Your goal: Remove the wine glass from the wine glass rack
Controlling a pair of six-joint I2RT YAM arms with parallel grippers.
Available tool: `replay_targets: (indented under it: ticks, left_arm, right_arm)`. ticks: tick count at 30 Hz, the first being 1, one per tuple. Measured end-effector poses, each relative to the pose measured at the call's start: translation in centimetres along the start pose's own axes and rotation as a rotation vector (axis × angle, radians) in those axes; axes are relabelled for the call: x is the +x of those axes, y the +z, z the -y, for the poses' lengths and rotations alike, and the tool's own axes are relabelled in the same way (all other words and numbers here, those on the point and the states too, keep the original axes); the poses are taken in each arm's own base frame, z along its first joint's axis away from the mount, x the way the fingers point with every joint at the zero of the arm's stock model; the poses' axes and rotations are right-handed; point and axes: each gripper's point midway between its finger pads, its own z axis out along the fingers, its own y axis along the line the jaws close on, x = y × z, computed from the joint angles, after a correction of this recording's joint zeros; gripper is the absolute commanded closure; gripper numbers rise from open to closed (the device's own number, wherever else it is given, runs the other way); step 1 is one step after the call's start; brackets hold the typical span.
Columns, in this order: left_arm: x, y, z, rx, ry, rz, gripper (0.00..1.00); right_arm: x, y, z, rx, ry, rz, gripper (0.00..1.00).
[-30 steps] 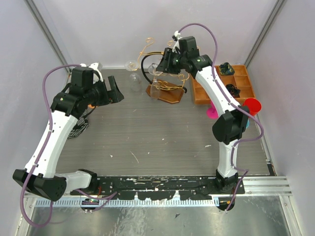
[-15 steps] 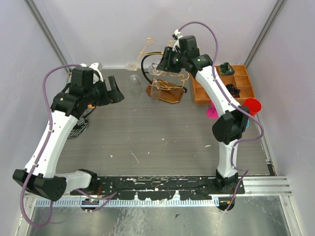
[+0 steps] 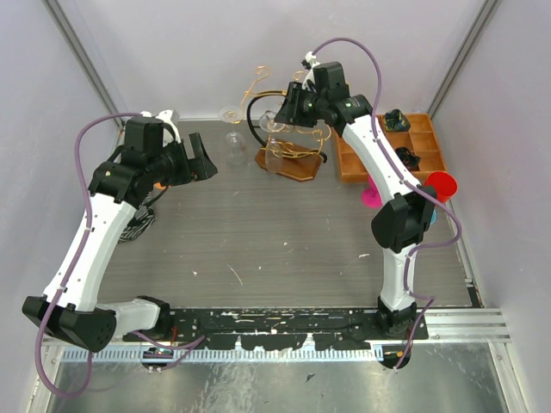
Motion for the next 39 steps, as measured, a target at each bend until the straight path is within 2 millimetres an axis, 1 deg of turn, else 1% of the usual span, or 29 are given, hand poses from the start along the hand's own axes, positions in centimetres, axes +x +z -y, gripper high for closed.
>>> replay_targets:
  ticks: [5, 12, 15, 20, 21, 26, 28, 35, 39]
  left_arm:
    - [0.0, 0.0, 0.0, 0.002, 0.000, -0.001, 0.07]
    - [0.1, 0.1, 0.0, 0.001, 0.000, -0.004, 0.07]
    - [0.1, 0.1, 0.0, 0.001, -0.001, -0.004, 0.07]
    - [0.1, 0.1, 0.0, 0.001, 0.000, -0.004, 0.07]
    - [0.1, 0.1, 0.0, 0.001, 0.000, -0.004, 0.07]
    - [0.1, 0.1, 0.0, 0.002, -0.001, -0.005, 0.07]
    - [0.2, 0.1, 0.0, 0.002, -0.001, -0.005, 0.07]
    - [0.3, 0.1, 0.0, 0.002, -0.001, -0.009, 0.07]
    - [0.3, 0.1, 0.0, 0.002, -0.001, -0.009, 0.07]
  right_arm:
    - [0.0, 0.0, 0.0, -0.001, -0.001, 0.000, 0.56]
    - [0.1, 0.0, -0.1, -0.008, -0.004, -0.003, 0.57]
    - [0.1, 0.0, -0.1, -0.008, -0.006, -0.003, 0.61]
    - [0.0, 0.0, -0.1, -0.008, -0.013, -0.004, 0.61]
    - [0.0, 0.0, -0.1, -0.008, -0.015, -0.003, 0.63]
    - [-0.1, -0.1, 0.1, -0.006, -0.021, -0.001, 0.79]
    - [-0.2, -0.2, 0.2, -0.007, -0.020, 0.002, 0.82]
    - [-0.5, -0.5, -0.7, -0.049, -0.023, 0.004, 0.86]
    - [-0.6, -0.6, -0.9, -0.057, -0.022, 0.006, 0.88]
